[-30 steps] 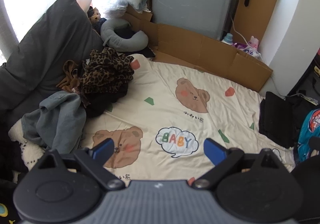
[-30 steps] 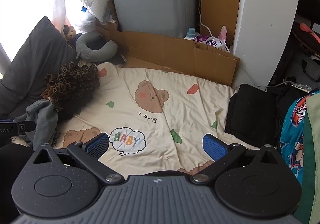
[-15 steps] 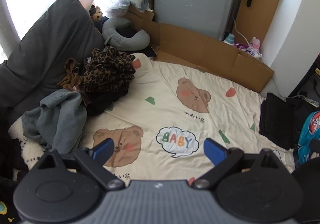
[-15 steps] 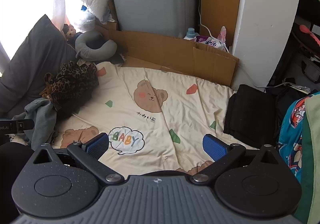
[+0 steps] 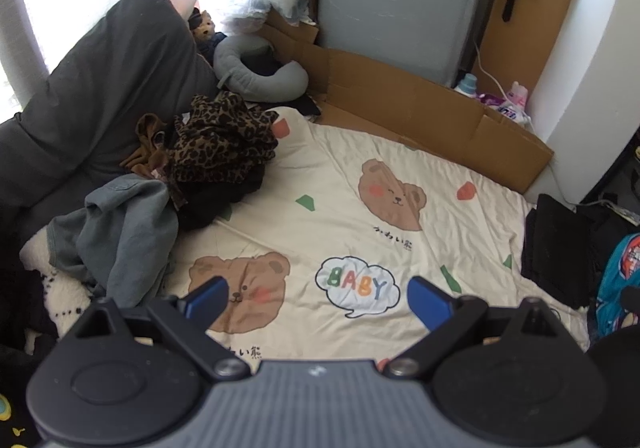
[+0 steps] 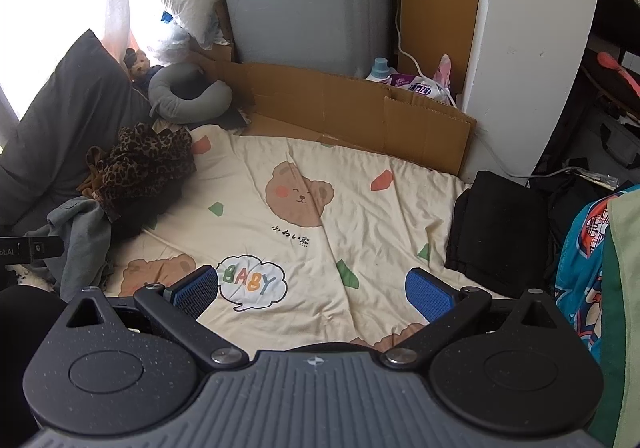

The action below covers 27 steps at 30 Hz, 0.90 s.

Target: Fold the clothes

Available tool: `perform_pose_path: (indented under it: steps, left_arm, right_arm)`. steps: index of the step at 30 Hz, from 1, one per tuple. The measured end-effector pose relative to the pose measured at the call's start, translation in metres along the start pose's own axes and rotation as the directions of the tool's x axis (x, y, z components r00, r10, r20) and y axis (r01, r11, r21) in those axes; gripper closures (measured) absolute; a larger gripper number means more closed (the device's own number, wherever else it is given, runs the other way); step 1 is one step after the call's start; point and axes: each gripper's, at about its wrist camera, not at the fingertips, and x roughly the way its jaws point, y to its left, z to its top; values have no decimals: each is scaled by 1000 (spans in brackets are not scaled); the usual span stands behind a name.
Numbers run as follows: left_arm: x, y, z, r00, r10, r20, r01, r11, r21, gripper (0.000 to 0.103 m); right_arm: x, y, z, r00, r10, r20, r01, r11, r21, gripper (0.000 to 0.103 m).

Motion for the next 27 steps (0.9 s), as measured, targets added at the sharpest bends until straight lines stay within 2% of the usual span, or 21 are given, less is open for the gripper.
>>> perform_pose_path:
  steps: [12,21,27]
  left_arm:
    - [1,4,5,999,-36,-29,36,999,9,5]
    - [-4,30,19,1000,-31,3,31,999,-8,4]
    - [-3,46,33,999,-36,28,36,999,-4,4]
  right_arm:
    - [-3,-1,4,1000,-13,1,13,1000,16,0]
    - [-5,0,13,999,-21,25,21,1000,18,0]
    - [-4,1,26,999,35,27,-38,996,77,0]
